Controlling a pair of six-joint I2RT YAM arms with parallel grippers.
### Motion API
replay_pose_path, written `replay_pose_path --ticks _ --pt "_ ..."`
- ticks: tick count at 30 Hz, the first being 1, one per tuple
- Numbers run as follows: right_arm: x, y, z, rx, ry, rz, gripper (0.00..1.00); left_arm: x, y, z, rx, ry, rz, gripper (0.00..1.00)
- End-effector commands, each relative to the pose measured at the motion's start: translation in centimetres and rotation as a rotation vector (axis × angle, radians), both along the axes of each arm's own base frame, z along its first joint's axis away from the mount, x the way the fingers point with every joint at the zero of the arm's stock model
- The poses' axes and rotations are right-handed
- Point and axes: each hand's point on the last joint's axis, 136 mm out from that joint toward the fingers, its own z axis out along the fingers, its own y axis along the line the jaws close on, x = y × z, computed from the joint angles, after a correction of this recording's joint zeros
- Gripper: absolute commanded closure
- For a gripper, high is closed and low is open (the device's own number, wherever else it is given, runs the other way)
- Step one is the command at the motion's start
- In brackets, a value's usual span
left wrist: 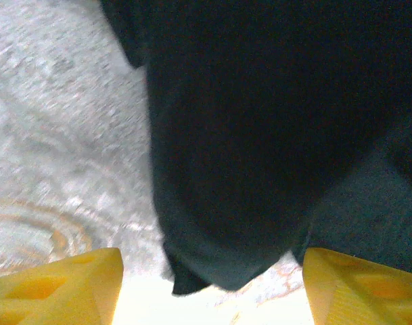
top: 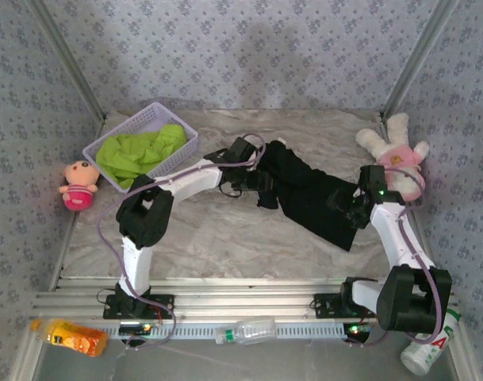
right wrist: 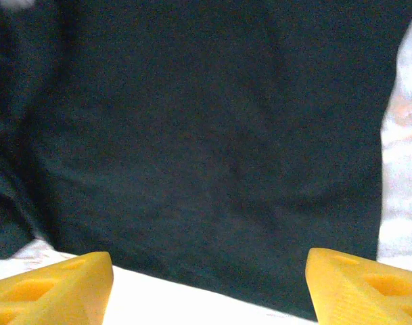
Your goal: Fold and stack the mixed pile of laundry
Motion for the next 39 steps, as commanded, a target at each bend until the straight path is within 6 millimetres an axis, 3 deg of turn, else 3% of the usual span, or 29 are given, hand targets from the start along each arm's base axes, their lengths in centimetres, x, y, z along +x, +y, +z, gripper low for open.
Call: replay_pose_path --ticks 1,4,8,10,12,14,17,19,25,29,30,33,36,39 --pt "-2.2 -0.6 -3.0 -0.023 0.101 -0.047 0.24 0.5 -2.0 0.6 -0.034 -0.015 -0.071 0.32" --pt "-3.1 -0.2 -5.3 0.001 0.155 -0.053 0.25 1.1 -2.4 -0.6 -0.014 -0.006 -0.064 0.44" --pt "-2.5 -0.1 -7.0 0.001 0.160 -0.063 0.33 1.9 -1.7 -2.1 0.055 0.006 -0.030 0.66" --pt "-2.4 -0.1 -7.3 -0.004 0.162 -0.067 0.44 2.0 -1.2 -2.2 0.078 -0.003 -0.020 0.78" --pt "-2.4 0.0 -7.4 0.001 0.160 -0.068 0.70 2.1 -0.5 -2.1 0.109 -0.016 -0.009 1.00" --pt "-2.0 0.3 -6.8 0.021 0.137 -0.065 0.99 2.2 0.3 -1.5 0.138 -0.027 0.000 1.00" --pt "-0.4 0.4 -4.6 0.032 0.064 -0.057 1.00 2.5 2.2 0.3 0.186 -0.056 0.027 1.00" --pt "0.9 0.4 -2.5 0.033 0.007 -0.054 1.00 2.7 3.6 2.2 0.209 -0.077 0.033 1.00" --pt "5.7 -0.1 6.5 0.039 -0.192 -0.029 1.00 2.4 7.4 8.6 0.240 -0.086 -0.046 1.00" --pt "9.0 -0.2 13.7 0.066 -0.349 0.001 1.00 3.7 9.4 14.9 0.197 -0.180 -0.011 1.00" --pt "10.3 -0.3 16.8 0.072 -0.422 0.012 1.00 4.2 9.9 16.7 0.165 -0.212 0.009 1.00" --pt "12.7 -0.4 23.0 0.106 -0.556 0.048 1.00 6.0 11.0 22.2 0.058 -0.306 0.064 1.00" --pt "13.9 -1.2 28.7 0.110 -0.684 0.048 1.00 7.3 12.6 27.0 -0.021 -0.389 0.110 1.00" --pt "13.7 -2.1 31.6 0.115 -0.764 0.020 1.00 7.5 14.2 28.9 -0.013 -0.434 0.136 1.00"
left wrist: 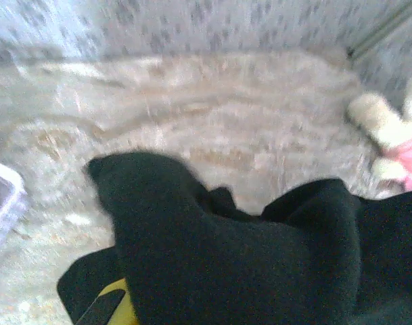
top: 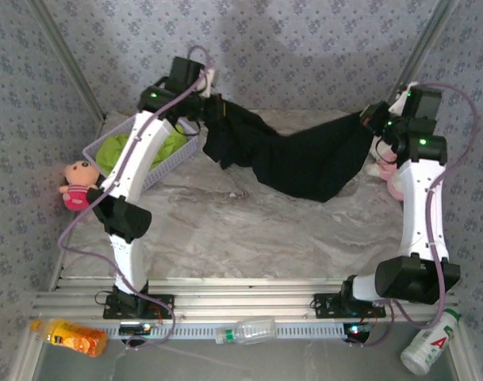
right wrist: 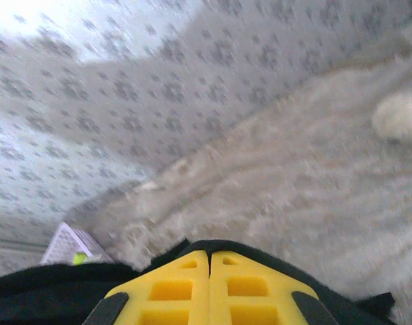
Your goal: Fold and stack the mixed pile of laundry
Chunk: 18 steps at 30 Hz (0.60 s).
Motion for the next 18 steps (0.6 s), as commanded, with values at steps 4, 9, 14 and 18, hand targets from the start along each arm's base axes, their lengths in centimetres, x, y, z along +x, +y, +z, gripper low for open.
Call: replay_pose_path --ticks 4,9,14,18 --pt "-1.6 -0.3 0.3 0.064 -0.019 -0.009 1.00 -2.2 2.3 -0.1 0.058 0.027 -0.003 1.00" --pt "-0.5 0.4 -2.3 0.150 0.001 -0.001 1.00 -2.4 1.5 -2.2 0.010 0.073 -0.018 1.00" --pt "4.7 1.1 -0.2 0.176 -0.118 0.030 1.00 1.1 0.5 1.5 -0.068 -0.026 -0.014 1.00" --pt "9.1 1.3 4.5 0.206 -0.221 0.092 1.00 4.6 0.6 6.3 -0.213 -0.146 -0.001 1.00"
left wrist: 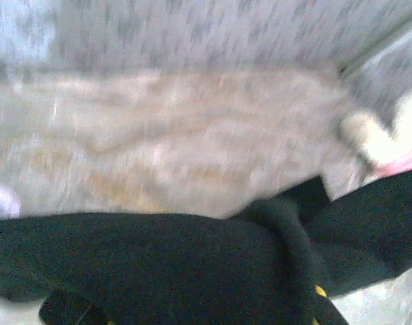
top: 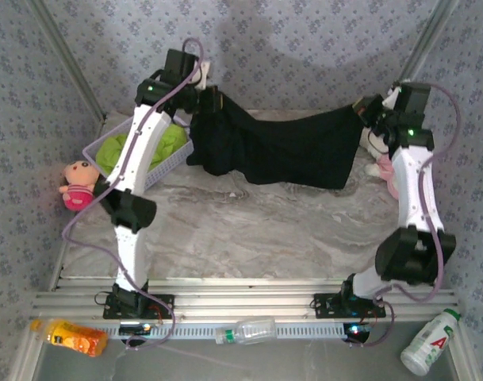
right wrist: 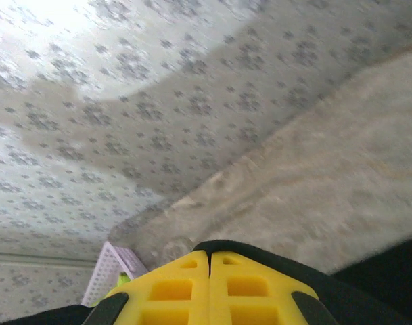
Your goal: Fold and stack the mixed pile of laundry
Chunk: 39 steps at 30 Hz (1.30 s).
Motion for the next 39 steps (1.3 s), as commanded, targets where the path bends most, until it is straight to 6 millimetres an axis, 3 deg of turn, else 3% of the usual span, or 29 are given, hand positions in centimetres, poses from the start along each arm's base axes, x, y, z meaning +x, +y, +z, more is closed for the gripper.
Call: replay_pose_path --ticks 1,4,6,8,10,12,14,18,22,23,25,27,28,30,35,39 --pt "2.5 0.6 9.0 0.034 -0.245 0.059 1.00 1.5 1.1 6.4 -0.198 -0.137 0.009 1.00" --pt "1.8 0.8 14.3 0.008 -0.362 0.075 1.00 1.9 2.0 10.2 -0.384 -0.167 0.000 1.00" --pt "0.5 0.7 16.6 -0.030 -0.414 0.073 1.00 0.9 2.2 12.1 -0.402 -0.203 -0.022 1.00" --pt "-1.1 0.5 17.7 -0.059 -0.442 0.064 1.00 -0.7 1.8 13.1 -0.381 -0.226 -0.064 1.00" --pt "-2.6 0.0 17.4 -0.080 -0.445 0.043 1.00 -2.6 1.6 13.4 -0.344 -0.221 -0.097 1.00" --pt "-3.8 -0.1 15.5 -0.089 -0.415 0.030 1.00 -4.2 1.3 11.8 -0.263 -0.179 -0.128 1.00" --pt "-5.1 -0.2 12.3 -0.091 -0.344 0.017 1.00 -5.8 0.8 8.8 -0.160 -0.106 -0.155 1.00" --pt "-8.7 -0.3 2.5 -0.080 -0.118 -0.002 1.00 -9.9 -0.2 -0.5 0.021 0.114 -0.210 1.00" --pt "-13.7 -0.5 -7.5 -0.091 0.138 -0.050 1.00 -15.5 0.7 -9.7 -0.005 0.335 -0.185 0.99" --pt "-15.4 -0.7 -10.0 -0.104 0.218 -0.074 1.00 -16.9 1.1 -11.3 -0.025 0.381 -0.162 0.93" --pt "-18.7 -1.8 -14.3 -0.134 0.370 -0.136 0.97 -20.1 1.5 -15.5 -0.046 0.513 -0.141 0.47" --pt "-20.2 -2.8 -16.1 -0.167 0.434 -0.184 0.61 -21.9 1.6 -17.8 -0.030 0.586 -0.128 0.15" --pt "-20.4 -3.2 -16.5 -0.181 0.448 -0.205 0.47 -22.0 1.7 -18.4 -0.012 0.593 -0.110 0.08" --pt "-19.7 -3.9 -16.1 -0.199 0.431 -0.226 0.39 -21.0 2.0 -18.6 0.012 0.569 -0.063 0.04" --pt "-15.6 -1.7 -15.6 -0.162 0.397 -0.129 0.39 -15.9 2.3 -17.7 0.025 0.458 0.064 0.03" --pt "-12.5 2.2 -17.6 -0.183 0.402 -0.025 0.40 -11.6 1.9 -19.7 0.009 0.409 0.155 0.05"
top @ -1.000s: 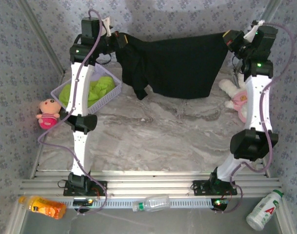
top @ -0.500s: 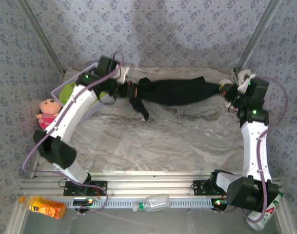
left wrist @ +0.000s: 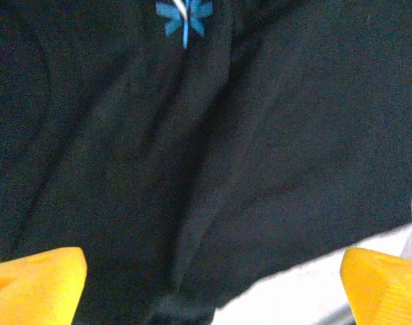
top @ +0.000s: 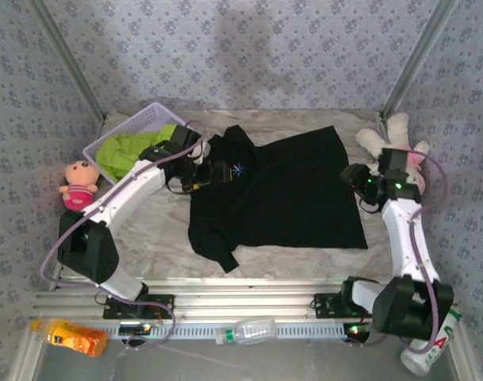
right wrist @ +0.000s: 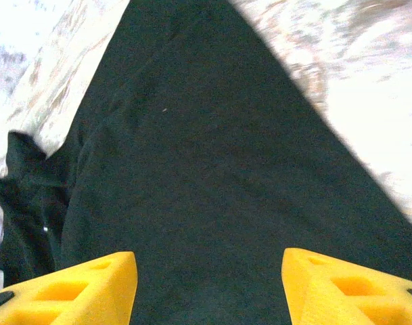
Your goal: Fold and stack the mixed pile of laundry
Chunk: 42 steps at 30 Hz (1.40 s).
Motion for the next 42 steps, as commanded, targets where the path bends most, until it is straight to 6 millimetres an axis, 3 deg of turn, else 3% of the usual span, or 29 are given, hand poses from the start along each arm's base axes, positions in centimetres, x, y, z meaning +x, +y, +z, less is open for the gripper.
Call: replay_pose_path --ticks 1,5,12,16,20,26,30,33,38,40,42 --pt "2.9 2.9 -0.9 -0.006 -0.019 0.066 0.41 4.7 -0.1 -2.0 0.016 -0.057 0.120 0.06" --pt "4.5 5.0 -4.6 -0.025 0.048 0.110 0.43 7.0 -1.1 -5.4 0.034 -0.016 0.117 0.16" --pt "5.0 2.9 -12.0 0.004 0.217 0.058 0.49 9.8 -1.7 -10.2 0.073 0.040 0.128 0.38" --pt "4.0 0.9 -15.5 0.039 0.337 -0.021 0.51 9.8 0.5 -13.1 0.203 0.113 0.147 0.51" --pt "2.4 -1.3 -17.3 0.018 0.420 -0.091 0.52 8.4 5.3 -15.1 0.402 0.181 0.168 0.54" --pt "0.8 -3.9 -18.2 0.002 0.477 -0.167 0.52 7.6 11.9 -16.8 0.626 0.235 0.167 0.56" --pt "0.9 -4.7 -17.6 0.011 0.468 -0.179 0.52 8.3 13.6 -16.0 0.661 0.252 0.182 0.54" --pt "2.1 -4.5 -15.8 -0.003 0.410 -0.113 0.52 9.2 11.7 -13.6 0.587 0.213 0.157 0.43" --pt "3.5 -1.3 -11.4 0.008 0.306 0.009 0.51 8.3 6.4 -8.2 0.419 0.151 0.121 0.29" --pt "3.9 0.3 -10.4 0.013 0.273 0.049 0.51 7.1 4.3 -7.6 0.352 0.141 0.114 0.29" --pt "4.6 2.3 -10.1 0.024 0.249 0.100 0.51 5.7 2.5 -8.3 0.291 0.164 0.112 0.29"
